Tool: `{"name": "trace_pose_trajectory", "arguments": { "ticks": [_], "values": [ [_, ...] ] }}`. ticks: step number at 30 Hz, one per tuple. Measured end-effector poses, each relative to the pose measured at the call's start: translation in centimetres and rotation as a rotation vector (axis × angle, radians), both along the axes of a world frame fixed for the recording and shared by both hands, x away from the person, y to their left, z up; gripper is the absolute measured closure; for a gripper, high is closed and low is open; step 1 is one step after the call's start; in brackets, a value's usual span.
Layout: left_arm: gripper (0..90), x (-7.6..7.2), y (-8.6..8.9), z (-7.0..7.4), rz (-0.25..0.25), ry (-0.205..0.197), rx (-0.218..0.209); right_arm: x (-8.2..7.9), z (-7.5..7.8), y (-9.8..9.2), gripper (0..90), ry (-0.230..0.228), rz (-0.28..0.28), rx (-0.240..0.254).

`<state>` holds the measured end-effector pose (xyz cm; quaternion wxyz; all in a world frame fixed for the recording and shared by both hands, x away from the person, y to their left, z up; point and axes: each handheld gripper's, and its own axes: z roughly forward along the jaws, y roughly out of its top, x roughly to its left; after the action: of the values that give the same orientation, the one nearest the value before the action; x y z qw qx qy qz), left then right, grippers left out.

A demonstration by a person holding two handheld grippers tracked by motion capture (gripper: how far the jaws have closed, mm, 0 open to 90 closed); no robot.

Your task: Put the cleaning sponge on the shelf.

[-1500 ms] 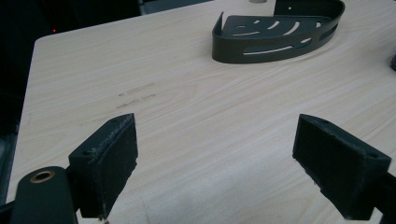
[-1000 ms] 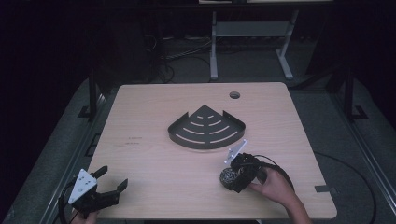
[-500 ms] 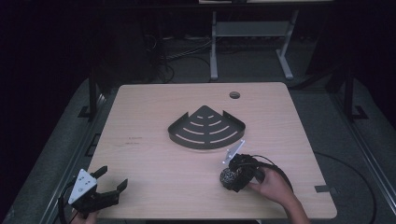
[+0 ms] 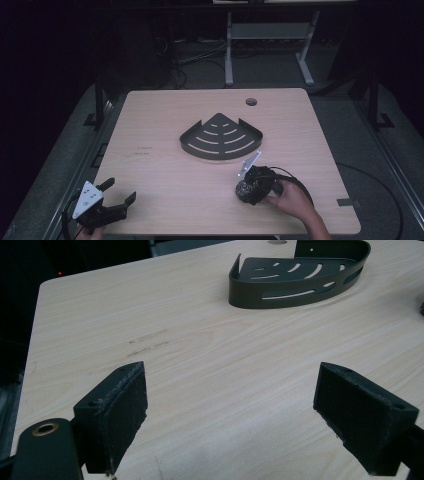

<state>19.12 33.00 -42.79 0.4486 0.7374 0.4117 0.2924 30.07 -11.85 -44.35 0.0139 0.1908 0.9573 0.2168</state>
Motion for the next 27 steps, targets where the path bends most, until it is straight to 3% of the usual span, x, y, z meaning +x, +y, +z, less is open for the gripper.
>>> {"name": "trace_pose_trajectory", "arguments": {
  "ticks": [6,8,16,27],
  "values": [
    [13.3,0.0,0.0,0.0,0.000,0.001,-0.005,0.0,0.5,0.1,31.2,-0.002,0.006,0.008],
    [13.3,0.0,0.0,0.0,-0.002,-0.002,0.001,0.1,0.7,0.1,31.2,0.008,0.009,0.032],
    [13.2,0.1,-0.1,0.0,-0.004,-0.001,-0.007,0.3,1.4,0.5,31.2,-0.001,0.023,0.029],
    [13.2,0.3,-0.4,0.0,-0.007,0.002,-0.001,1.3,3.6,1.7,31.7,-0.004,0.066,0.061]
  ]
}}
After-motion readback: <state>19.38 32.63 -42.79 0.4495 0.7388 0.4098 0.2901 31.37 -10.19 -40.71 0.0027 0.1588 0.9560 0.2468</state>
